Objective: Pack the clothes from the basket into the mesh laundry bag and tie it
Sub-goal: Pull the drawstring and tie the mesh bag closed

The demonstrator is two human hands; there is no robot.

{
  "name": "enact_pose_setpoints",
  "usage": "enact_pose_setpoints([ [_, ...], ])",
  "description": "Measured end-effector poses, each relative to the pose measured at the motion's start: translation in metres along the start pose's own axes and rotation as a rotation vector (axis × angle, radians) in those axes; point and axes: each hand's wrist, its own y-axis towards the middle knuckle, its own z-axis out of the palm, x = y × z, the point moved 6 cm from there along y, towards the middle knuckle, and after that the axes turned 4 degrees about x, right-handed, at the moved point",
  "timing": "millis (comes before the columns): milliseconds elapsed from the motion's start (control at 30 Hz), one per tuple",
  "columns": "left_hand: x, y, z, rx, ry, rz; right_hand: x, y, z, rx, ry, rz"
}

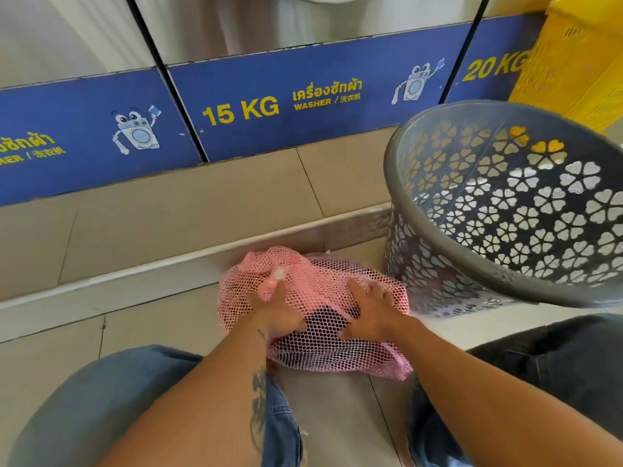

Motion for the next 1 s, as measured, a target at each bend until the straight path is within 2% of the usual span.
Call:
enact_pose_setpoints([
  [133,0.019,0.031,0.02,0.031,0.165,-0.058,-0.02,0.031,0.02,-0.003,-0.092,0.059],
  [300,0.027,0.056,0.044,-0.056,0.155,0.045,-0.042,0.05,0.035,-0.141,-0.224,0.023],
  [433,0.011,0.064,0.04,-0.175,-0.093,0.226,-0.028,0.052,0.033,-0.207,0.036,-0.071],
  [500,0.0,0.056,0.034,-0.21,-0.155,0.257,-0.013,0.047,0.029,-0.21,0.182,-0.108],
  [633,-0.022,0.023,0.011,-0.272,-0.216,0.322,0.014,0.02,0.009,-0.205,0.268,-0.193],
  [800,-0.064,-0.047,-0.033,-0.42,-0.17,0.503,0.042,-0.036,-0.04,-0.378,0.466,-0.244],
  [1000,-0.111,-0.165,-0.109,-0.787,-0.052,0.774,0.109,-0.107,-0.118,-0.635,0.55,-0.419],
])
